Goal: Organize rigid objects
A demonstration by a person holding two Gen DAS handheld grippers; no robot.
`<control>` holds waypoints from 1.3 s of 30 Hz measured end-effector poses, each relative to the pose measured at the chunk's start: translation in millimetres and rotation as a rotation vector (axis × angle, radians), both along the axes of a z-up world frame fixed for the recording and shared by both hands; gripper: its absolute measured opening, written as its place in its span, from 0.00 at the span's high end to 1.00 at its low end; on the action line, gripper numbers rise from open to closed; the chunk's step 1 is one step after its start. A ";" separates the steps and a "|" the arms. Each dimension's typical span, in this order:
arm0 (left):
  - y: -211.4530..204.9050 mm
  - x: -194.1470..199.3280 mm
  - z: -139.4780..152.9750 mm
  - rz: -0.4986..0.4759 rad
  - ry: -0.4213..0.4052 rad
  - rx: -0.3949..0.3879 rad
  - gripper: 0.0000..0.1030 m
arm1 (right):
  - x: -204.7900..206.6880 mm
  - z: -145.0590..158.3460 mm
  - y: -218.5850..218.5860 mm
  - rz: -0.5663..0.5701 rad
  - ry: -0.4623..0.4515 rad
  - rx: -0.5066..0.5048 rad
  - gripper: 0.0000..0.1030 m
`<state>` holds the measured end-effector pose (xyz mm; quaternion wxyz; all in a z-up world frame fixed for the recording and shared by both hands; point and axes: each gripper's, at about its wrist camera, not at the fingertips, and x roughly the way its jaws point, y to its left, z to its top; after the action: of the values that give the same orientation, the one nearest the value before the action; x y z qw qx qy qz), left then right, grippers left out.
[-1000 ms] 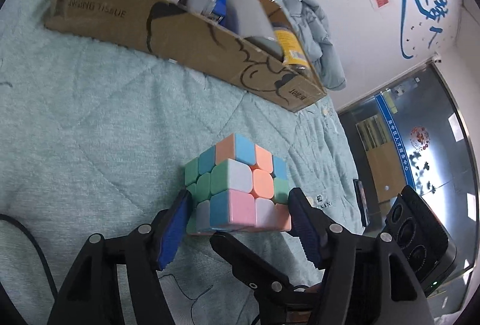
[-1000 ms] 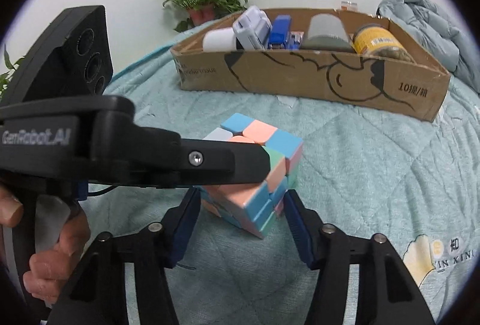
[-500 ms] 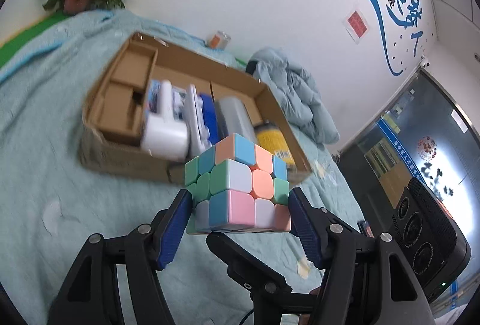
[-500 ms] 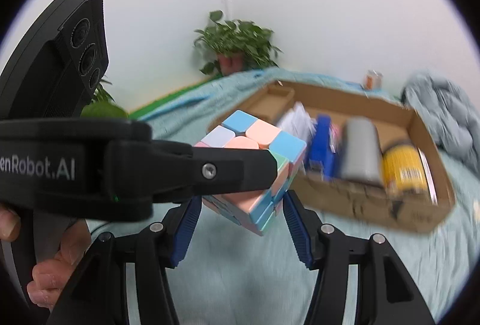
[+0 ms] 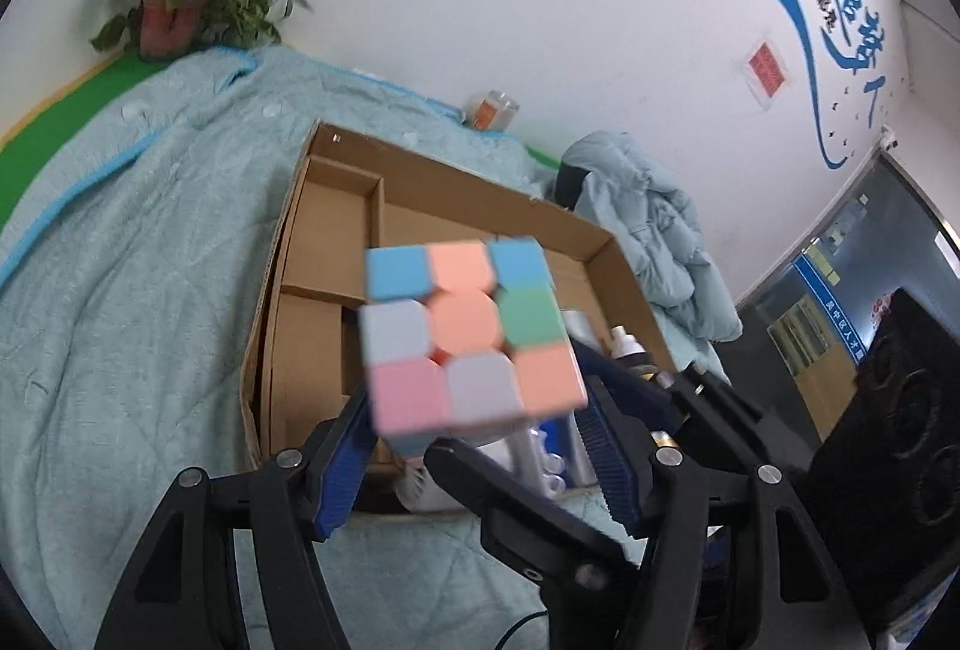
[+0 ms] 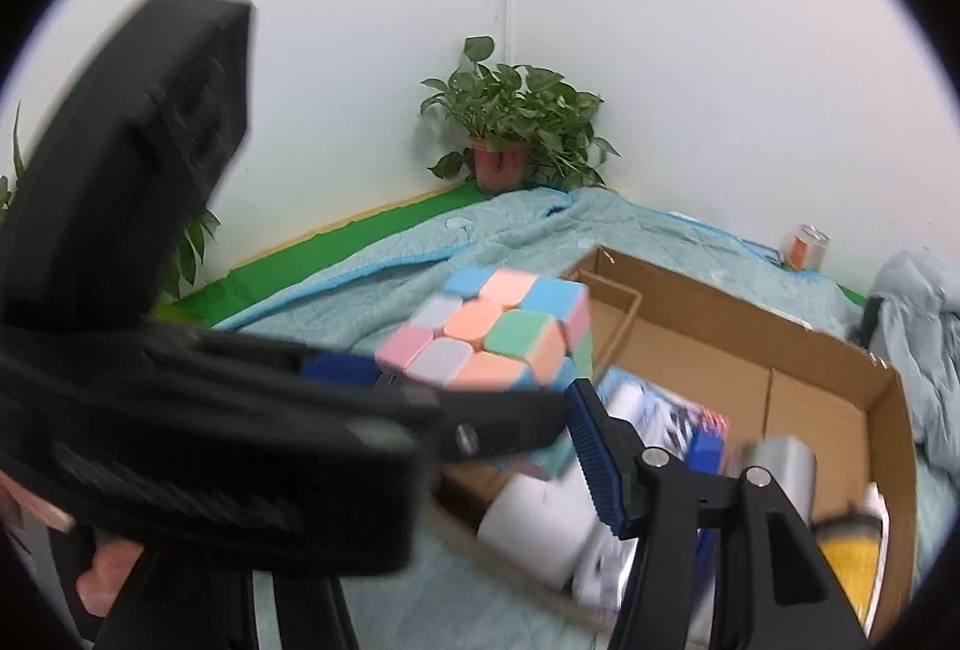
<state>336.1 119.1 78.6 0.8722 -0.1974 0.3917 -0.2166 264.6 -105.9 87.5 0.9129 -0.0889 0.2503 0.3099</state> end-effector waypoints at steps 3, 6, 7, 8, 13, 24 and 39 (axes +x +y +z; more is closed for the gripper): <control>8.4 30.5 -15.2 0.027 0.025 0.020 0.45 | 21.1 -8.7 13.6 0.007 0.019 -0.043 0.46; 17.5 55.5 -33.0 0.034 0.048 0.012 0.45 | 44.2 -26.3 17.6 -0.001 0.096 -0.034 0.46; 19.9 63.3 -39.2 0.039 0.056 0.018 0.45 | 49.7 -29.7 17.6 0.000 0.119 -0.026 0.46; 21.1 67.1 -44.8 0.041 0.061 0.021 0.45 | 54.5 -33.2 17.0 0.005 0.139 -0.013 0.46; 30.9 68.6 -56.6 0.098 0.053 0.050 0.42 | 56.8 -37.8 4.5 -0.032 0.200 0.030 0.44; -4.5 -65.7 -14.8 0.260 -0.274 0.306 0.01 | -29.5 -39.6 -56.6 -0.190 0.126 -0.007 0.18; -119.2 -185.6 -18.8 0.263 -0.335 0.424 0.01 | -109.6 -46.5 -135.4 -0.470 0.140 -0.016 0.18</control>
<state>150.5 -0.1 59.9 0.9670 -0.0216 0.2500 -0.0447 155.0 -241.3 41.0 0.9396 -0.0137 0.3294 0.0924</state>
